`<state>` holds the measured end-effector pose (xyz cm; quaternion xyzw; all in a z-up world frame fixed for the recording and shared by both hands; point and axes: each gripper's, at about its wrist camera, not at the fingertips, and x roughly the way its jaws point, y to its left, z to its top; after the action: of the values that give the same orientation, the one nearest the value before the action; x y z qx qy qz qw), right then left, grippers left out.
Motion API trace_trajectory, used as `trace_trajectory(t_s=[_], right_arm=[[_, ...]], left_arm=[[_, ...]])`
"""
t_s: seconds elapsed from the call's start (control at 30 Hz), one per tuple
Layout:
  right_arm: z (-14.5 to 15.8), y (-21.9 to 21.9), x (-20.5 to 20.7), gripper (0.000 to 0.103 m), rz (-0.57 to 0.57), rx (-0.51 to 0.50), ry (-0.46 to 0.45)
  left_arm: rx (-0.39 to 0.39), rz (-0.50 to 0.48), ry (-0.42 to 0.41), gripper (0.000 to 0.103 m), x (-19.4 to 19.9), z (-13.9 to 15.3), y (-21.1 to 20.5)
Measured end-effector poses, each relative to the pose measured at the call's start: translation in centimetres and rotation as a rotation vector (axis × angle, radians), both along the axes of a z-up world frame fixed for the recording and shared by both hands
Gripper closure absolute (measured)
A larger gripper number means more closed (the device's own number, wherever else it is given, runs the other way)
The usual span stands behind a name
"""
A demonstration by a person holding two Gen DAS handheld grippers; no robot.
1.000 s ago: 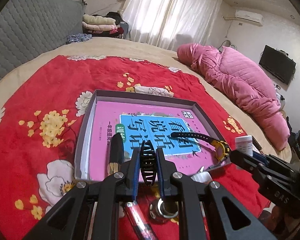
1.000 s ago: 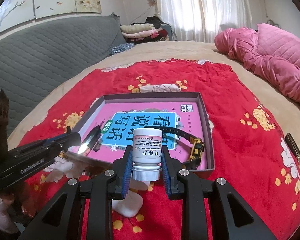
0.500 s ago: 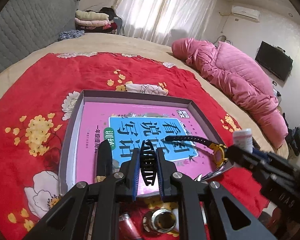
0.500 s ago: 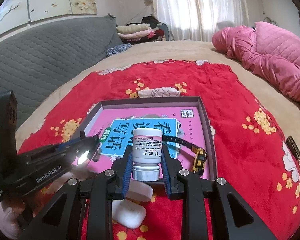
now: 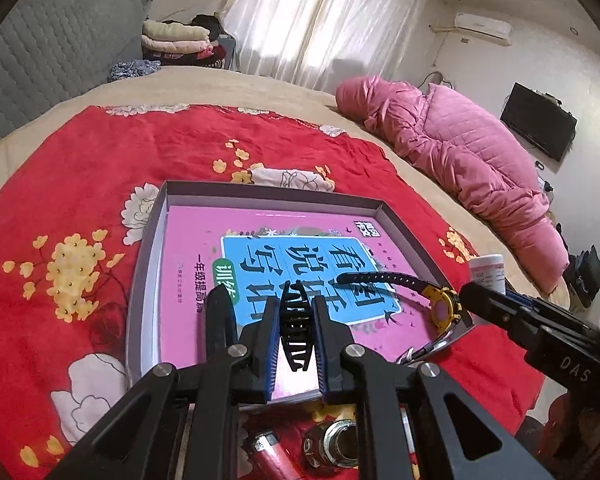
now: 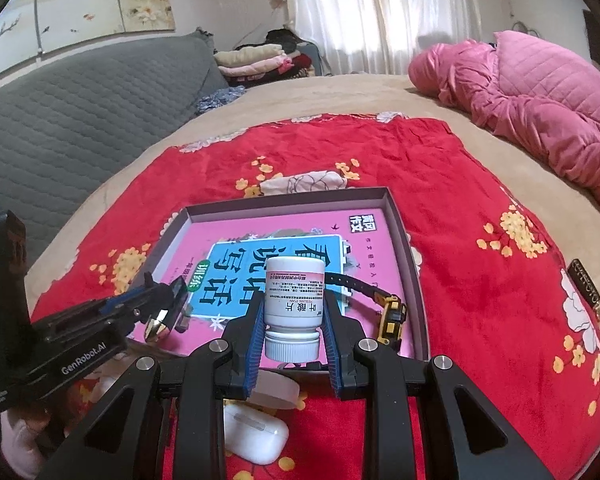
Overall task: Organize rigid objects
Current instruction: 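Lift the pill bottle with the right tool while the left tool carries the clip over the box, then lower the pill bottle into the box with the right tool while the left tool lowers the clip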
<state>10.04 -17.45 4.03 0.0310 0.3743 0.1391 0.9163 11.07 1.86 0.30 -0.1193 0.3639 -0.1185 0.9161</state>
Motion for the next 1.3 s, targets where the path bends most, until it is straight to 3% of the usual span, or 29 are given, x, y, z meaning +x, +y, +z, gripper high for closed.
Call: trace_trajectory(t_s=[0.37,1.3], right_arm=[[-0.6,0.5,1.5,0.076,-0.038,-0.015,0.025],[-3.8,0.7,3.7,0.076,-0.052,-0.073,0.12]], left_arm=[[-0.048,-0.03,0.026,0.087,0.7,-1.0,-0.4],[-0.03,-0.092,0.071,0.087,2.1,-3.0,-1.4]])
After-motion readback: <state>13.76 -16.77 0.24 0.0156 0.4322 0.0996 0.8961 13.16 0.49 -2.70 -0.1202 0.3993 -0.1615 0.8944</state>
